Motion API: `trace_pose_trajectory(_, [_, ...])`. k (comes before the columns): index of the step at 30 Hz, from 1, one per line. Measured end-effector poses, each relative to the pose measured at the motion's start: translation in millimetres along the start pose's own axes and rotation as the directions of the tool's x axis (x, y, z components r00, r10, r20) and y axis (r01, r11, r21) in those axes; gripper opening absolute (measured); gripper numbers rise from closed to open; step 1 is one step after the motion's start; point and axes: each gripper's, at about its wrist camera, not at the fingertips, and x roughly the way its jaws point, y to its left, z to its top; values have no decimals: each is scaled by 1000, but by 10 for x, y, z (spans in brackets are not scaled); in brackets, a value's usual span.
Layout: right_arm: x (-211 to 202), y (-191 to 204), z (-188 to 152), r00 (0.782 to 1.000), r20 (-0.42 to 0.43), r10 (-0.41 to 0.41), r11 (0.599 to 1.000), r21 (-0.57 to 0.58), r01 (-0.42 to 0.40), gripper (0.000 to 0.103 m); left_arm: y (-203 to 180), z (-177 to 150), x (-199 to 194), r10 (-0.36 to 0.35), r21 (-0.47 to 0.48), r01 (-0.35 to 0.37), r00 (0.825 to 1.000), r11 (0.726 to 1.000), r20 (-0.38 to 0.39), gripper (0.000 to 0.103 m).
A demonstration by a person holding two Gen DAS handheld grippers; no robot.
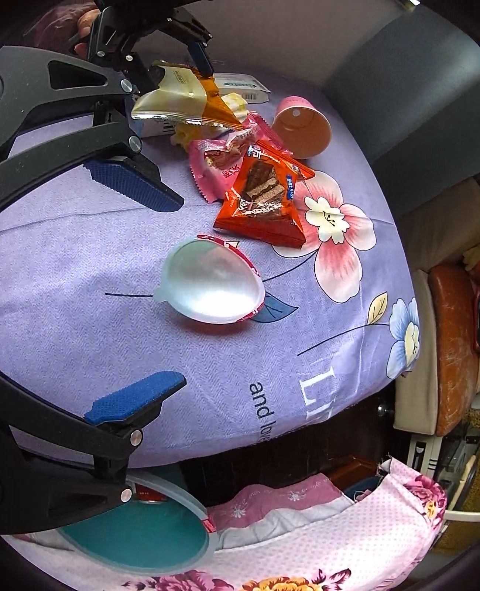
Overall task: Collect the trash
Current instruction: 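Grasp the orange snack bag with left tool while right tool grasps the white plastic lid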
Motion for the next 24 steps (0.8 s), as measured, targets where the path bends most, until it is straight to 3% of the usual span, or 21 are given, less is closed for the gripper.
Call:
trace_pose_trajectory(7, [267,12,135,1000,-6,1,1000,7,-1,82,50,47,93,-23,-18,23,1000,1000,10,99])
trace_pose_trajectory(10, [314,8,112,1000,-13,16,1000,8,-16,58,40,50,88,-49,-33,50,999,998,23,99])
trace_pose_trajectory(13, [311,16,56,1000,-11,17,1000,-4,-17,54,5,24,56,-72,-44,73,997,996,41,98])
trace_pose_trajectory(16, [248,44,-30,1000,4,27,1000,-7,-27,54,-57,-2,26,-64,-48,66,997,997,41,75])
trace_pose_trajectory(18, [184,53,-92,999,11,35,999,-9,-35,54,-98,-17,-1,-45,-54,47,998,997,43,67])
trace_pose_trajectory(19, [143,59,-128,999,14,39,999,-10,-39,54,-112,-21,-20,-33,-58,36,999,998,43,54])
trace_pose_trajectory(20, [101,54,-161,999,18,43,999,-10,-42,54,-123,-21,-38,-27,-64,30,999,997,42,47])
trace_pose_trajectory(24, [-102,45,-315,998,44,53,999,-9,-53,54,-169,-29,-104,-17,-100,21,999,995,36,34])
